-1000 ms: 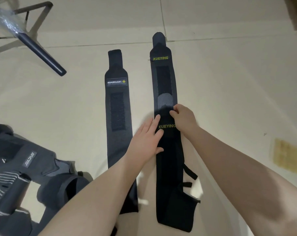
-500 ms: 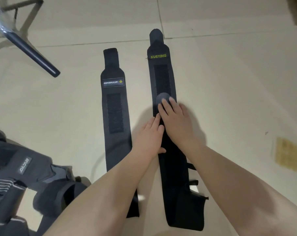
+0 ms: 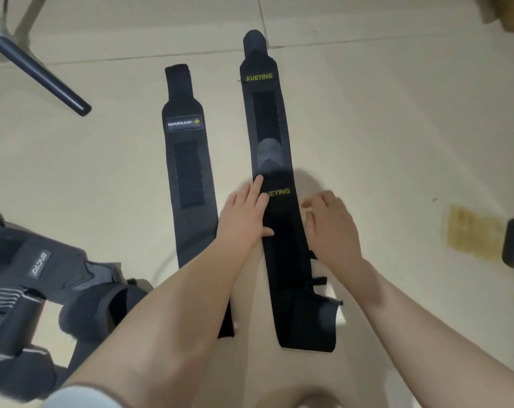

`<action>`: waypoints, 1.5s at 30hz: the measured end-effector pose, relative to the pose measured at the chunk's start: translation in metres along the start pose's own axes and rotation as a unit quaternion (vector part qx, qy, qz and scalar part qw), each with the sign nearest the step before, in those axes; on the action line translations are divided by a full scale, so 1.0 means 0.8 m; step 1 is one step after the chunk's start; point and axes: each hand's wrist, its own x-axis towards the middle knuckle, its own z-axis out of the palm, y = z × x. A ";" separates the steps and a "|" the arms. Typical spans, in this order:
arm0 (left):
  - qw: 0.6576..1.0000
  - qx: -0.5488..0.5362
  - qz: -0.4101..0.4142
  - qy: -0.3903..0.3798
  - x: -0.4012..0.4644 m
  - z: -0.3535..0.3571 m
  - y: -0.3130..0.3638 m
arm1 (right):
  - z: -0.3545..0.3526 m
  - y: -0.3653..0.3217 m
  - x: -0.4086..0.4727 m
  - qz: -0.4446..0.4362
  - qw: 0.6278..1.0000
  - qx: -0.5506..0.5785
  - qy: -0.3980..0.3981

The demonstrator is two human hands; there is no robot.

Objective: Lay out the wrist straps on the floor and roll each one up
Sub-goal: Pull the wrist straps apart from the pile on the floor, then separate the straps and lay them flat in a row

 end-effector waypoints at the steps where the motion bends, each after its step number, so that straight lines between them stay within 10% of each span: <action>1: 1.000 0.016 0.000 0.009 -0.004 -0.001 0.002 | 0.005 0.002 -0.028 0.050 0.998 0.023 -0.003; 5: 0.992 0.055 0.077 0.081 -0.040 -0.003 0.028 | 0.030 0.013 -0.110 0.230 0.954 0.162 -0.107; 19: 0.979 0.089 0.119 -0.139 -0.113 0.045 0.047 | 0.019 0.030 -0.228 0.034 0.991 0.039 -0.123; 26: 0.984 0.121 0.104 -0.077 -0.123 0.070 0.045 | 0.049 0.005 -0.284 -0.033 0.869 -0.101 -0.484; 36: 0.976 -0.049 0.209 -0.034 -0.204 -0.014 -0.059 | 0.020 -0.116 -0.192 -0.024 0.960 0.052 -0.274; 45: 0.979 -0.169 -0.015 0.109 -0.389 -0.023 -0.287 | 0.077 -0.318 -0.154 -0.111 0.937 -0.005 -0.330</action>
